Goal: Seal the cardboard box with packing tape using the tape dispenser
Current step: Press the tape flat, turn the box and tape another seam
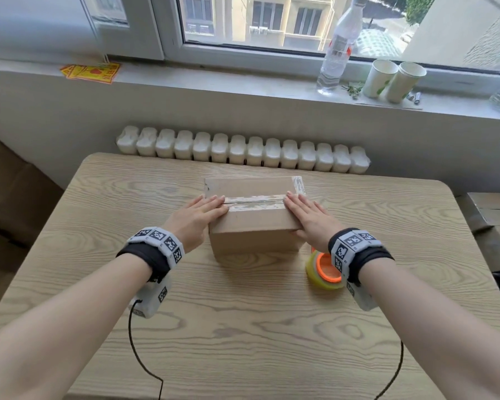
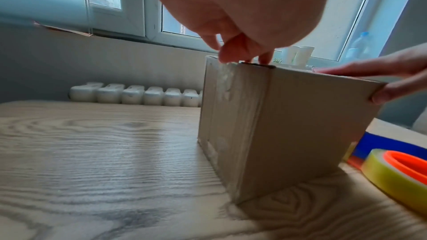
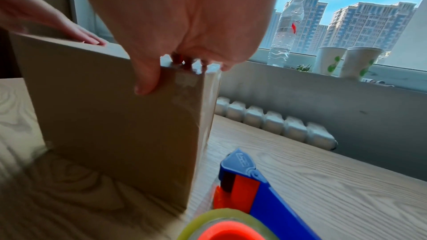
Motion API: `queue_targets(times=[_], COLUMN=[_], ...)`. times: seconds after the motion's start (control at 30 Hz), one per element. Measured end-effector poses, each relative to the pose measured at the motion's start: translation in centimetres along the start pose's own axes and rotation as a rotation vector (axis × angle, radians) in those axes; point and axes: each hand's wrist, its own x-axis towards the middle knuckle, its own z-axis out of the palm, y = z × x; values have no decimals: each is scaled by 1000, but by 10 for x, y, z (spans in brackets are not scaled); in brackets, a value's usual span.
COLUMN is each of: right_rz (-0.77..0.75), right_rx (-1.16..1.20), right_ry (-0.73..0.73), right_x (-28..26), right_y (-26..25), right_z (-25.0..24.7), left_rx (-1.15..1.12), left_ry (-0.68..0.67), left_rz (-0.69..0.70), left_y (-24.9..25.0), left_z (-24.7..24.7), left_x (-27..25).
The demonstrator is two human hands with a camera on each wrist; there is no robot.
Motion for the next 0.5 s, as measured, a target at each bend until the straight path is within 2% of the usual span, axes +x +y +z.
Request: queue_targets(times=[0.13,0.2,0.37,0.5], right_rz=[24,-15,-110,-69], right_rx=[8,51,85,67], right_ry=[44,89,167,206], right_x=[-5,-10,-12,-11], right_y=[-9,-25,-68,-70], right_z=[-6,-3,15,20], left_rx=[65,84,249,203], left_ry=[85,92,258,274], left_rz=[41,28,112,114], left_y=[-2,2,31,58], left_z=[8,8,6,10], left_x=[0,3,9,15])
